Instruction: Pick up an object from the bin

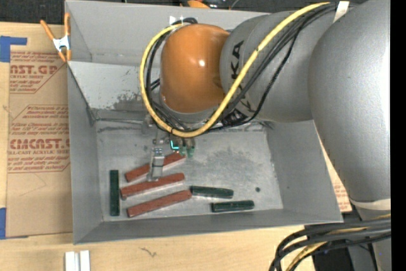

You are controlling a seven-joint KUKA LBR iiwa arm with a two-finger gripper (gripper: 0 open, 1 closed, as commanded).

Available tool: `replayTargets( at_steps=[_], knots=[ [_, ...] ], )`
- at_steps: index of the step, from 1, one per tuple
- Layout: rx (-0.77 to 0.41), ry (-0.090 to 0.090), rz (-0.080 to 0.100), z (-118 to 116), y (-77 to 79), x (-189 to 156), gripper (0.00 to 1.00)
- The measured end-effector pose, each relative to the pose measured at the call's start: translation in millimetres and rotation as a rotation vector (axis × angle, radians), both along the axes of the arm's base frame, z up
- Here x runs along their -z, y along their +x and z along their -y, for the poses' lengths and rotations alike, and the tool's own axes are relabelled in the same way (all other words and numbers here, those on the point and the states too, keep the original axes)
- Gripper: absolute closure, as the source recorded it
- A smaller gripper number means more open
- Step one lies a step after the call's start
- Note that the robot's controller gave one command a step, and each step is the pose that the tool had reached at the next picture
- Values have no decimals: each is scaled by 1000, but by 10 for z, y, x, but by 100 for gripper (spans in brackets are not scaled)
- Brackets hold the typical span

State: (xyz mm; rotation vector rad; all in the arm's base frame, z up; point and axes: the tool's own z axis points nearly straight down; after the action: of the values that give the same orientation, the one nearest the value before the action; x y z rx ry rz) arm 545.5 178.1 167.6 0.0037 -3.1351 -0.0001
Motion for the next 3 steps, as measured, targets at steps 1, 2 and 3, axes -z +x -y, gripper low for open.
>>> replayTargets(
  at_steps=[1,2,3],
  knots=[
    [-207,1,3,92,-122,1003,0],
    [-207,2,8,82,-118,998,0],
    [-206,2,7,76,-116,996,0]
  ],
)
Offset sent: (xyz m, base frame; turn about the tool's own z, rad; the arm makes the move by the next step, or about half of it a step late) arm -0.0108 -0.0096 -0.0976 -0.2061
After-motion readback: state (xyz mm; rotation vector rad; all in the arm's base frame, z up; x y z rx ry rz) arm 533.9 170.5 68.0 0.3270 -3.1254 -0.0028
